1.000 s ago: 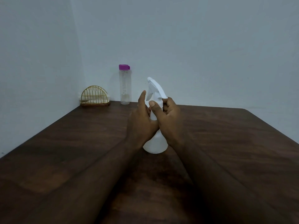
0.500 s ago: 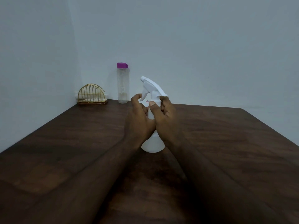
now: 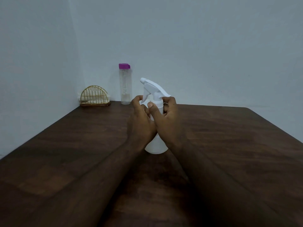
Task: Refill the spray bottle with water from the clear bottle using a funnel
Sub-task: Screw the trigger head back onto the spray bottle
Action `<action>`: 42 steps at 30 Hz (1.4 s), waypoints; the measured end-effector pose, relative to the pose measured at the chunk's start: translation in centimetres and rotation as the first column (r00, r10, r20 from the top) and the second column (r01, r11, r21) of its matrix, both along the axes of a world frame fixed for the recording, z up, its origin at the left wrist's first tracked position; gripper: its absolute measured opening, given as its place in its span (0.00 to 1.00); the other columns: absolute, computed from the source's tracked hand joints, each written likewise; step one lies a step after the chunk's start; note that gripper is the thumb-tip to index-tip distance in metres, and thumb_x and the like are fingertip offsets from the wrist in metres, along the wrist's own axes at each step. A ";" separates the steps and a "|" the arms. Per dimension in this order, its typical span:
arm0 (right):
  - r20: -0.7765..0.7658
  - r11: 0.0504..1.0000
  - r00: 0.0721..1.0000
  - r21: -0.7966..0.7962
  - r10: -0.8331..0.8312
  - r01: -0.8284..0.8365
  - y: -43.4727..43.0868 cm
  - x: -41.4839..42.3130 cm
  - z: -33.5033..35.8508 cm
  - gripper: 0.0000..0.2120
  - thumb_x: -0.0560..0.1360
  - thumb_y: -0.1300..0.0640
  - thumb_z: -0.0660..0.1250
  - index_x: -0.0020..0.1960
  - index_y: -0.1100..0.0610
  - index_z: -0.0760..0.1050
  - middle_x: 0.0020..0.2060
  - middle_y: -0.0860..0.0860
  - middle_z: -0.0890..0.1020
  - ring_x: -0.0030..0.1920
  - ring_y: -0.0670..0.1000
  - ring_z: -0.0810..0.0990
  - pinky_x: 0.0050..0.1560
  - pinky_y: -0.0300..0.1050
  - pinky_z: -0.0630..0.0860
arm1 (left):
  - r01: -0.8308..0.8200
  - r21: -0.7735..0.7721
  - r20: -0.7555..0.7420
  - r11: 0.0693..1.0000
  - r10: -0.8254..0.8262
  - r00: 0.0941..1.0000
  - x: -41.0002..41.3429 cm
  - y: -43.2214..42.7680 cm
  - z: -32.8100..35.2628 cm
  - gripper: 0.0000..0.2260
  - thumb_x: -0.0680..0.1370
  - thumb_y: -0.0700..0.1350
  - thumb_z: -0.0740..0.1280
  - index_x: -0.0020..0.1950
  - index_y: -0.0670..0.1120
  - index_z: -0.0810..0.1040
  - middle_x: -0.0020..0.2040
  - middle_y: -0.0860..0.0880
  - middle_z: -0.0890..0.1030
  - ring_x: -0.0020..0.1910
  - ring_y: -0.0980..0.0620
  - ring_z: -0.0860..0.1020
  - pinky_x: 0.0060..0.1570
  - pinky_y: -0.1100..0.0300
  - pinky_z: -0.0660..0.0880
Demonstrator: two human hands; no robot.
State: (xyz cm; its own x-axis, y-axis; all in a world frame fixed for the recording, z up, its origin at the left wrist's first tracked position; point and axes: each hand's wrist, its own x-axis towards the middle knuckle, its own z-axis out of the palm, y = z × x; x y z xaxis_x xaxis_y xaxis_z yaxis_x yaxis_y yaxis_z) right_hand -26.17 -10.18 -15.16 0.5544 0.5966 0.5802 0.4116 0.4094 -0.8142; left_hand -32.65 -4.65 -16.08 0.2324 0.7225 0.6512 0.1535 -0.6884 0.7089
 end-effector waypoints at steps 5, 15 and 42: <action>-0.021 1.000 0.999 0.007 0.027 -0.026 0.1 -0.1 -0.1 0.04 0.80 0.52 0.64 0.55 0.46 0.71 0.44 0.48 0.83 0.46 0.45 0.83 0.47 0.41 0.81 | 0.014 0.008 -0.011 1.000 -0.014 1.000 0.0 0.1 0.0 0.31 0.74 0.50 0.72 0.70 0.43 0.60 0.49 0.55 0.79 0.45 0.55 0.79 0.40 0.62 0.72; -0.010 1.000 1.000 0.021 -0.014 0.014 0.1 -0.1 -0.6 0.08 0.80 0.51 0.64 0.57 0.45 0.69 0.45 0.48 0.84 0.45 0.45 0.84 0.46 0.43 0.81 | 0.019 0.017 0.014 1.000 -0.019 1.000 0.0 0.4 -0.4 0.33 0.72 0.52 0.72 0.70 0.44 0.59 0.49 0.48 0.82 0.46 0.53 0.81 0.44 0.57 0.77; 0.033 0.997 0.996 -0.008 0.081 -0.081 -0.4 0.3 -0.1 0.08 0.82 0.52 0.60 0.55 0.53 0.76 0.46 0.51 0.83 0.47 0.48 0.83 0.53 0.51 0.81 | 0.044 0.015 -0.018 0.999 -0.044 0.999 -0.1 0.8 -0.4 0.39 0.67 0.59 0.68 0.74 0.48 0.59 0.41 0.51 0.79 0.41 0.56 0.79 0.41 0.57 0.78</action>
